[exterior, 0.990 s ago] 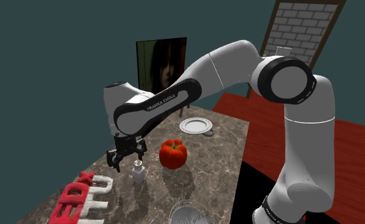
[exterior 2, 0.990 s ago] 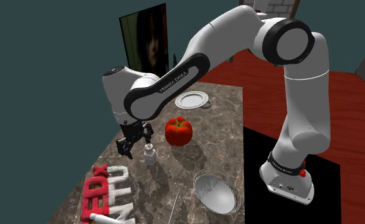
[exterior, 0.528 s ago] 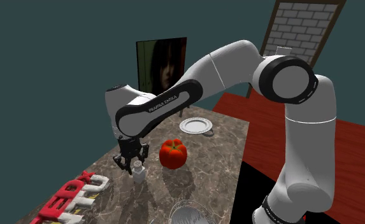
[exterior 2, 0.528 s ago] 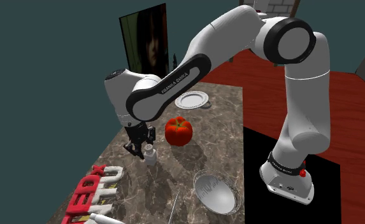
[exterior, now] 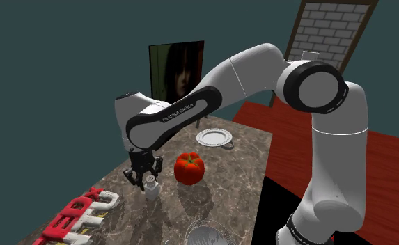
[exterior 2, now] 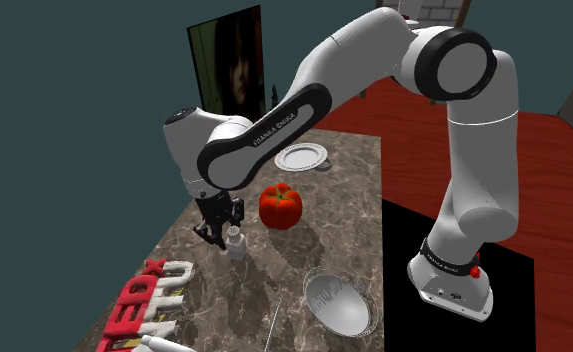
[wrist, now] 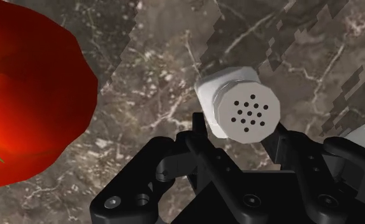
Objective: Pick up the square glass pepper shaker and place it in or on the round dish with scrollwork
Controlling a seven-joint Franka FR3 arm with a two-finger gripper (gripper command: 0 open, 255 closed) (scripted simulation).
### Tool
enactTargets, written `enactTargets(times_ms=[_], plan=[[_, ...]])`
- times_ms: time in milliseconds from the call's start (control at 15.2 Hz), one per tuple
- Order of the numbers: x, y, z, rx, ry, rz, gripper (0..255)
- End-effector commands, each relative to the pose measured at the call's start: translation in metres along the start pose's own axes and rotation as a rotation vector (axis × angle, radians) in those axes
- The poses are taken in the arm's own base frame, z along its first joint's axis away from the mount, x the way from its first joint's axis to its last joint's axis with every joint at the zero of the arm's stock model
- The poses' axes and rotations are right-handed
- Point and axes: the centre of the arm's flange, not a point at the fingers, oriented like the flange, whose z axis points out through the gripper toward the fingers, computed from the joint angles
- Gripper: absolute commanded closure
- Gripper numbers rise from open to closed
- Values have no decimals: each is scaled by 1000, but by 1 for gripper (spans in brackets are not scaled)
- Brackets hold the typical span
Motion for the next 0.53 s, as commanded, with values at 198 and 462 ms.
enactTargets(times_ms=[198,462], plan=[[-4,1,-23,0,0,0,255],[-8,2,-44,0,0,0,255]])
